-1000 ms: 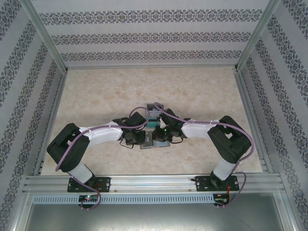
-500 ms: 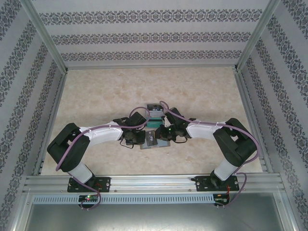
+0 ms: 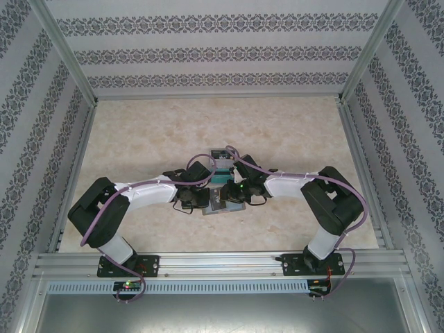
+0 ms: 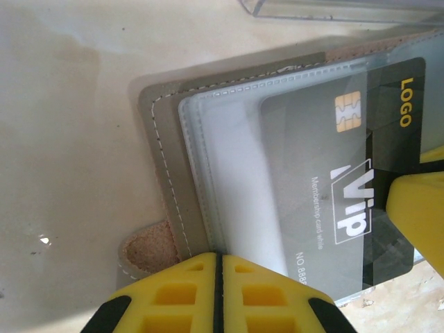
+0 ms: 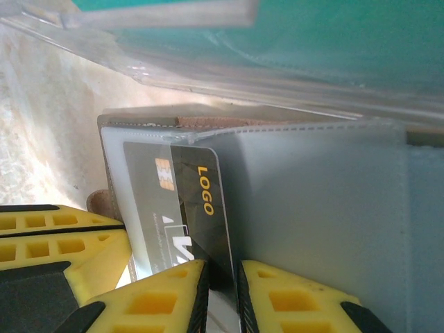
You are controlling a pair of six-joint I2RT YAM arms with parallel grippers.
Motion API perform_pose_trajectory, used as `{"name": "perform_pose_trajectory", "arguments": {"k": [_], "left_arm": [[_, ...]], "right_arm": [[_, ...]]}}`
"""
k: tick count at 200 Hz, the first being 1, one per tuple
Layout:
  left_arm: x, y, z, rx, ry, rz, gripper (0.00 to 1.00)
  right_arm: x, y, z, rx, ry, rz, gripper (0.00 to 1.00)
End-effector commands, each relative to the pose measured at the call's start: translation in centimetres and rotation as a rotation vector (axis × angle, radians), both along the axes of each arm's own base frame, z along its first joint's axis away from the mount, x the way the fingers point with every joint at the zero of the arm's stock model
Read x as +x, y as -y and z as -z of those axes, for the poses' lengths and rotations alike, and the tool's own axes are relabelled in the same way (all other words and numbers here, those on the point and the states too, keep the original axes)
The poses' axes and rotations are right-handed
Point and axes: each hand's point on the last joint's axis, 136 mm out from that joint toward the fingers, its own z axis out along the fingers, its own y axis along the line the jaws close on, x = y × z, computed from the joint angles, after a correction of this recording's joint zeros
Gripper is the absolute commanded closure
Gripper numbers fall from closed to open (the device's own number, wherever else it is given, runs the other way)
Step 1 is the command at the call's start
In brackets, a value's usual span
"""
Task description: Take the credit cards out of the card holder
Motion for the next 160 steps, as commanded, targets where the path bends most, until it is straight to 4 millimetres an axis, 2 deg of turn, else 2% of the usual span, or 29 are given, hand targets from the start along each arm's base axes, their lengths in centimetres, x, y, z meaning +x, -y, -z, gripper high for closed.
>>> {"name": "perform_pose_trajectory", "arguments": {"k": [1,46,69,81,93,160], "left_arm": [[-0.2,-0.3,1.1,0.013,-0.031,-0.009,1.0],[-0.1,-0.3,1.1,0.012,-0.032,-0.009,1.0],[-0.1,-0.2,1.0,0.013,-0.029,-0.009,1.0],[-0.1,-0.3,1.1,0.017,-0.03,-0.007,1.0],[-0.1,-0.3,1.0,0.019,-0.03,-0.006,1.0],[0.2,-0.1,0.7,0.017,-0.019,0.012,1.0]], "right_arm": [[0.0,-1.0,-0.2,0.017,0.016,-0.039,0.79],[-0.3,-1.3,0.0,0.018,0.011,-0.043,0.81],[-0.3,-1.0,0.2,0.007,0.011,-0.028,0.87],[-0.4,-0.8,0.2,0.003,0.014,-0.02,0.94],[-0.3,-0.4,0.2,-0.003,0.017,-0.01,1.0],[-0.3,3.6,-1.3,-0.033,0.062,0.033,1.0]]}}
